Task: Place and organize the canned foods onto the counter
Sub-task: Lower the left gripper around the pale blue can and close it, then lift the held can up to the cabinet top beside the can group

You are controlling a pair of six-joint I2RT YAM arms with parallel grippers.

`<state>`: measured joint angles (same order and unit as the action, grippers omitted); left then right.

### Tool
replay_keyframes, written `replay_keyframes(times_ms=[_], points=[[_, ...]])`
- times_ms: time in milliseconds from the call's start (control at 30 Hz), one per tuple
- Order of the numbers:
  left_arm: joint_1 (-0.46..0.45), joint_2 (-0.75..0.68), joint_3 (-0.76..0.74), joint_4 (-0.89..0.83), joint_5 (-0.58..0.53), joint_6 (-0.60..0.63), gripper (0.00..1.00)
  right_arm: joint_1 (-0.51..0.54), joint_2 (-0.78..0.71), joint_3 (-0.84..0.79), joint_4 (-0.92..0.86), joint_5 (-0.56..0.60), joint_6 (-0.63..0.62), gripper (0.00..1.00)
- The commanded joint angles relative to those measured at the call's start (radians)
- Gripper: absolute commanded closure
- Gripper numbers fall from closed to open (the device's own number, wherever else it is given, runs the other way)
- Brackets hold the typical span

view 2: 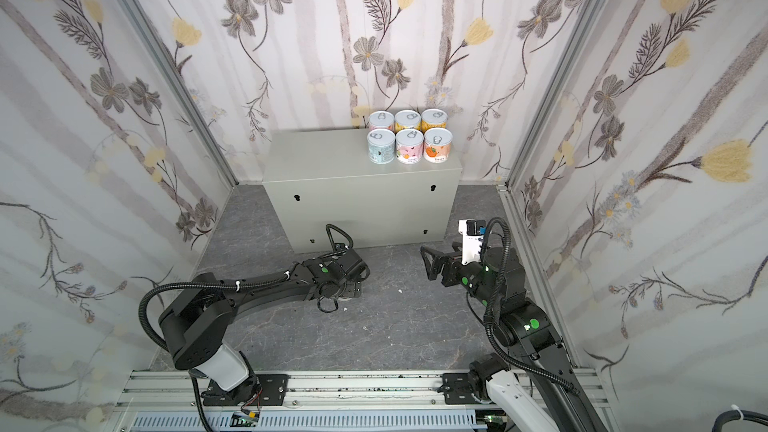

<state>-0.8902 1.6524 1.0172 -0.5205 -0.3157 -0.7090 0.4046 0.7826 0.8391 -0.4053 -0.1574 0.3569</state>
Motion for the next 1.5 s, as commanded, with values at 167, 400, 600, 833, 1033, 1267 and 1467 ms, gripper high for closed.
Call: replay_keyframes(times_ms=[167,400,600,833,1033,1267,1467], points=[[0.0,-0.04,-0.038,0.101,-0.045,0.058,0.19,0.001,-0.023,-0.006,0.012,0.025,-0.013,0.0],[-0.002,-0.172,-0.019,-0.009,-0.075,0.073,0.28,0.0,0.004,0.016,0.022,0.028,-0.028,0.0],[0.0,-0.352,0.134,-0.225,-0.105,0.171,0.35,0.0,0.033,0.017,0.054,0.013,-0.045,0.0],[0.039,-0.355,0.543,-0.448,-0.077,0.317,0.36,0.0,0.077,0.032,0.072,-0.002,-0.07,0.0],[0.11,-0.195,0.938,-0.553,-0.007,0.416,0.36,-0.001,0.118,0.055,0.097,-0.015,-0.079,0.0],[0.196,0.093,1.425,-0.689,0.081,0.506,0.36,-0.003,0.157,0.108,0.092,-0.001,-0.106,0.0],[0.26,0.308,1.738,-0.768,0.141,0.534,0.36,-0.01,0.174,0.128,0.088,0.021,-0.114,0.0]])
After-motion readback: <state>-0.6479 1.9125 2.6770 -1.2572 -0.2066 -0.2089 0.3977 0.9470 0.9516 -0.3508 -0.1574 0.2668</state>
